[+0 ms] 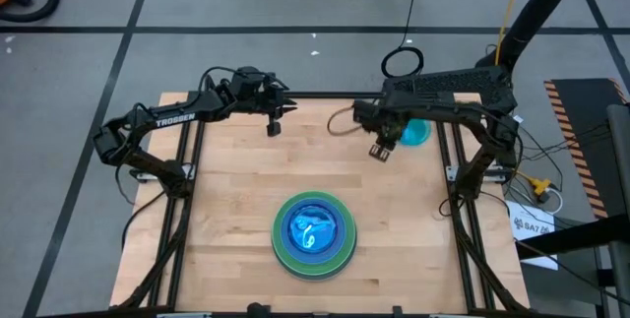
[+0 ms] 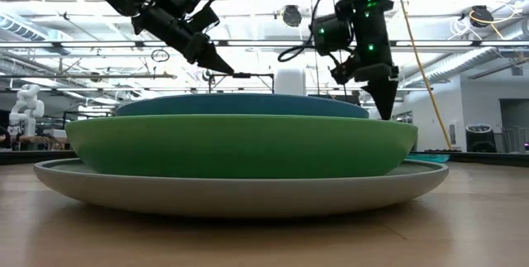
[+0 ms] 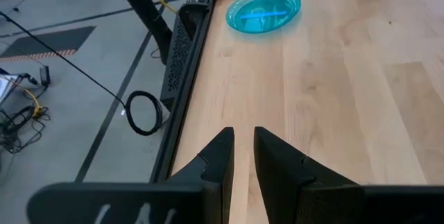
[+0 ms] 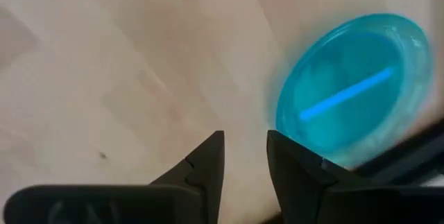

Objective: Stack plastic plates
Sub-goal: Stack the small blue plate on top of the bottom small blue plate

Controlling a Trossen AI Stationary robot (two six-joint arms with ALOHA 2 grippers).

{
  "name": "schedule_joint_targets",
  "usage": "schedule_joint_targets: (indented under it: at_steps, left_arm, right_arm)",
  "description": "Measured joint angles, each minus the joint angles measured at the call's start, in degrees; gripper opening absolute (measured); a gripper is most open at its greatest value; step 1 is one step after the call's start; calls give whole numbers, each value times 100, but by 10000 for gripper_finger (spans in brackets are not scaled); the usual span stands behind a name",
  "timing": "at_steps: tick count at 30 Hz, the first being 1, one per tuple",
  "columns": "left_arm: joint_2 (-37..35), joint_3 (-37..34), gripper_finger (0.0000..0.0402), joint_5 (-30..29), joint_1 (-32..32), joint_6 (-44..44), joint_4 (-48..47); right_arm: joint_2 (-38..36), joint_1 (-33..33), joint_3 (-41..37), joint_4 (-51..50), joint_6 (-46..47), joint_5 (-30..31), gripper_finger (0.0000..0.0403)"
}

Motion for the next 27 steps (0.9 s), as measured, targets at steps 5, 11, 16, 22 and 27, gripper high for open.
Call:
schedule_joint_targets:
  at_steps: [5, 11, 16, 22, 27]
  left_arm:
    - [0, 0, 65, -1, 0, -136, -197]
    - [0, -2, 65, -1, 0, -268, -538]
    - [0, -2, 65, -1, 0, -380, -894]
    - [0, -2, 65, 1, 0, -499, -1149]
    - [0, -2, 65, 1, -2, -519, -1154]
  right_arm:
    - [0, -773, 0, 94, 433, -577, 115]
    - [0, -1164, -2, 325, 691, -560, 149]
    - [6, -1287, -2, 803, 1116, -557, 159]
    - [240, -1351, -2, 1163, 1578, -529, 156]
    - [722, -1354, -4, 1197, 1601, -270, 156]
